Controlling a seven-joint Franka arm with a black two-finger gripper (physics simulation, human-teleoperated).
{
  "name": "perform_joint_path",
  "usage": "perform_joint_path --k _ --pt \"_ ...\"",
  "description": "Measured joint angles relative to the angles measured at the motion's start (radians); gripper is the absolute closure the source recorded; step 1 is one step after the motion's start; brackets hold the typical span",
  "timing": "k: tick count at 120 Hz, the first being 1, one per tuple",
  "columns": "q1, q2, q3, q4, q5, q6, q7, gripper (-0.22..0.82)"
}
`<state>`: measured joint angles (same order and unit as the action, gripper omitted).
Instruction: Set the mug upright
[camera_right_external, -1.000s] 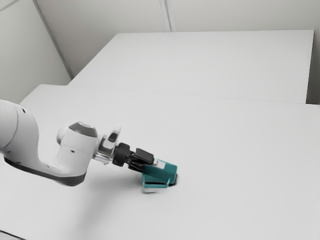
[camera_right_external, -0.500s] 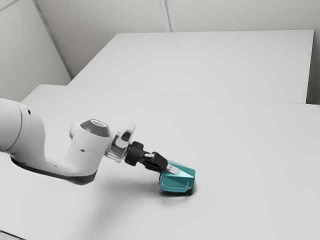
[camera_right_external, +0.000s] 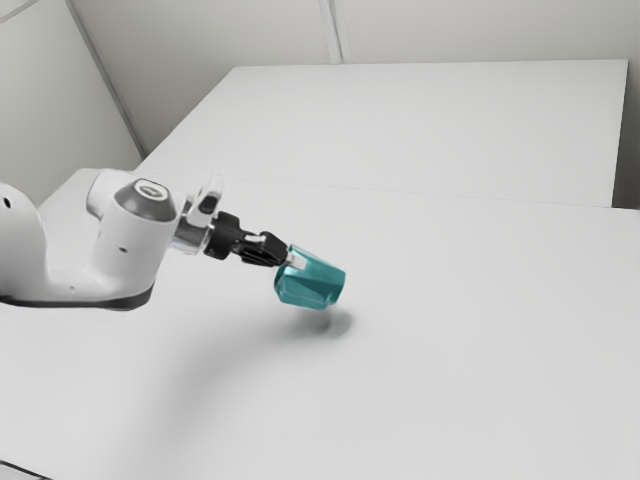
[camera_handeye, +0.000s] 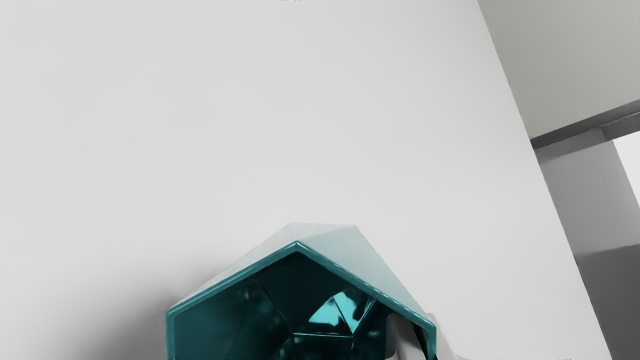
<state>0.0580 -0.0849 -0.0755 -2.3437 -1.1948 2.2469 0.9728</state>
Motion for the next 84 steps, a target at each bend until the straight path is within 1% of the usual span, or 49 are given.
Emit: perform_joint_path --k 8,18,33,47,63,72,84 --pt "-0.008 -0.011 0.002 0.03 0.068 0.002 -0.028 0.78" --pt "0.005 -0.014 0.009 0.133 0.283 -0.03 -0.086 0.79" --pt "0.011 0.012 0.012 0.322 0.7 -0.159 -0.217 0.79" --pt "0.003 0.064 0.013 0.371 0.978 -0.273 -0.35 0.79" --pt "-0.002 0.111 0.014 0.374 1.129 -0.323 -0.503 0.79" --pt "-0.001 0.122 0.015 0.367 1.165 -0.316 -0.583 0.79" --pt "0.003 0.131 0.019 0.349 1.19 -0.278 -0.679 0.79"
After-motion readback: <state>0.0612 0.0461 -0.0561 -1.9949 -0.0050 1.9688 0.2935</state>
